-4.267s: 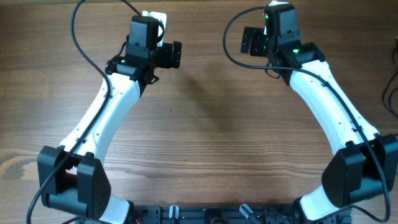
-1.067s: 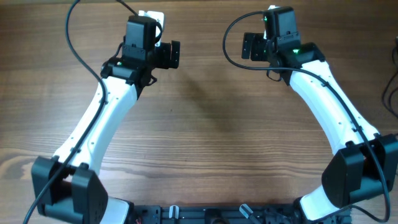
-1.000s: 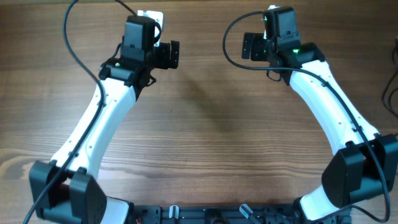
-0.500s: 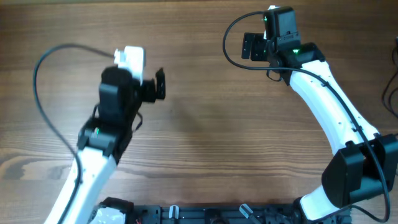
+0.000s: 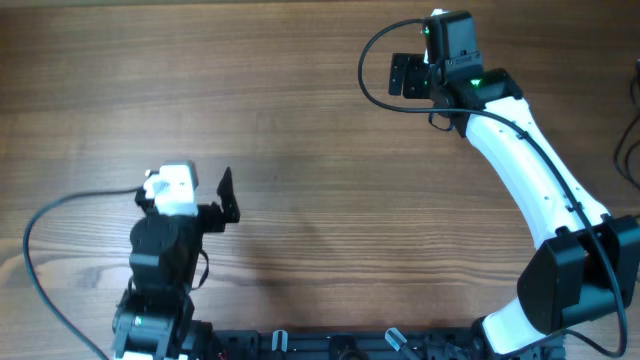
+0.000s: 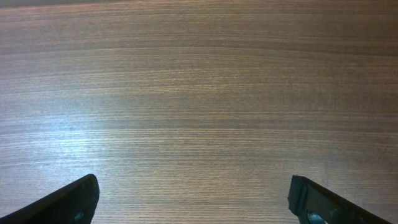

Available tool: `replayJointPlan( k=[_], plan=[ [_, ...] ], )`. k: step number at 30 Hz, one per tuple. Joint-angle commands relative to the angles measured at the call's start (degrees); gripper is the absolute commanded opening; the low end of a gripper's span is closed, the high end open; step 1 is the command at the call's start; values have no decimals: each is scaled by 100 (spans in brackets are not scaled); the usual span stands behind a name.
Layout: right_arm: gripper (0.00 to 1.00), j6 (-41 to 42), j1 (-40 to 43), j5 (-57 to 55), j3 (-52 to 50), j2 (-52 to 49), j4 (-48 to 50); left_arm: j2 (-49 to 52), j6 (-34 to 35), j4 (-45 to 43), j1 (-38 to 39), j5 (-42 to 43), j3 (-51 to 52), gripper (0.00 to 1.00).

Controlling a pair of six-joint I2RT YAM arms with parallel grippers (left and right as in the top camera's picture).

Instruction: Untangle cables

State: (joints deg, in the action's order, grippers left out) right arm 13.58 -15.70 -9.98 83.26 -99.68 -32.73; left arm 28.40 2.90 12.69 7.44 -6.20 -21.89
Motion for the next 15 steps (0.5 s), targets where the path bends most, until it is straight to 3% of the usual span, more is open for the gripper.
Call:
replayJointPlan(
  k=[1,15],
  plan=[
    [100,-74,-20,-35,-31,52,11,-785,256,-28,-144,-72,516,100],
    [100,-74,-20,-35,-31,52,11,-2479,671,7,-516,210,1377,100]
  ],
)
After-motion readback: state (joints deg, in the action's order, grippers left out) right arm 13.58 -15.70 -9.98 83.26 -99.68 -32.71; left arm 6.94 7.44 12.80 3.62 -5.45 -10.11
